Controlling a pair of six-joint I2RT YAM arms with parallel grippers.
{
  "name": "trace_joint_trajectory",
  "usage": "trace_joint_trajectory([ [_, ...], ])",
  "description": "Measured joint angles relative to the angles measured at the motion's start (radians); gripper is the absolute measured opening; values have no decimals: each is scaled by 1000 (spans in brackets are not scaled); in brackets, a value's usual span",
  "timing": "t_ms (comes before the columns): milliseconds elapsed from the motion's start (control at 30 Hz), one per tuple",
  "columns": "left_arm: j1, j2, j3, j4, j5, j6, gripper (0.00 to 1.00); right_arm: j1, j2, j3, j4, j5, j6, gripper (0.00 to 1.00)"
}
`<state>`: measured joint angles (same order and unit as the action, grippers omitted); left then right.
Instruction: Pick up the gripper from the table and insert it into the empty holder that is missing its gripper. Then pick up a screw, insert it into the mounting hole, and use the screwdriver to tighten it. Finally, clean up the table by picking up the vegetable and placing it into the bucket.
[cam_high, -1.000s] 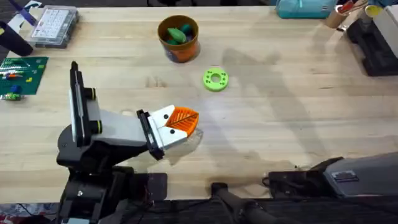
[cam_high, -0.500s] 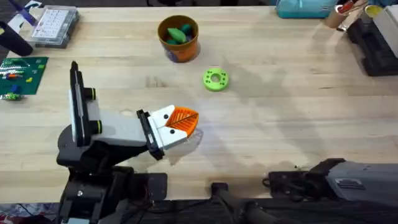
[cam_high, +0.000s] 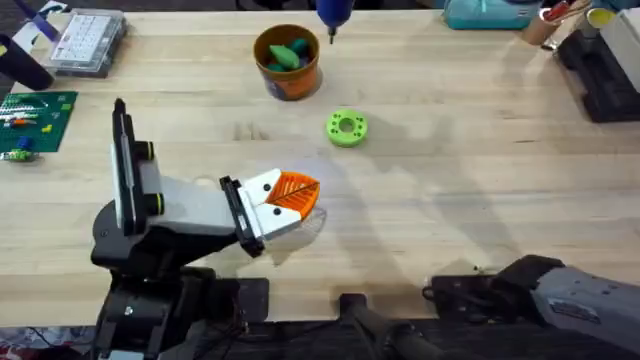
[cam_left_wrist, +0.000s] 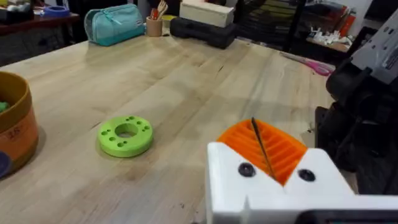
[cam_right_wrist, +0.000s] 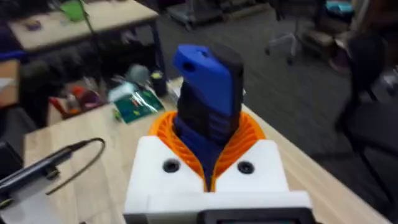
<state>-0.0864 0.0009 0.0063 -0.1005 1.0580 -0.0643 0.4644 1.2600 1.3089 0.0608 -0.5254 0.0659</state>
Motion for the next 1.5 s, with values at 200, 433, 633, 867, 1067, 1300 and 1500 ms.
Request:
trace_joint_trajectory([
  [200,0,0,0,0,0,0,4,0,-16,-93,228,-171,67,26],
  [433,0,0,0,0,0,0,4,27,40,-103,406,-345,165,26],
  [633,0,0,0,0,0,0,4,82,70,-104,426,-394,211,26],
  [867,0,0,0,0,0,0,4,133,72,-106,428,-407,219,26],
  [1067,0,0,0,0,0,0,4,175,71,-106,429,-412,218,26],
  [1300,0,0,0,0,0,0,4,193,72,-106,429,-421,217,26],
  [1500,0,0,0,0,0,0,4,194,72,-106,430,-461,199,26],
])
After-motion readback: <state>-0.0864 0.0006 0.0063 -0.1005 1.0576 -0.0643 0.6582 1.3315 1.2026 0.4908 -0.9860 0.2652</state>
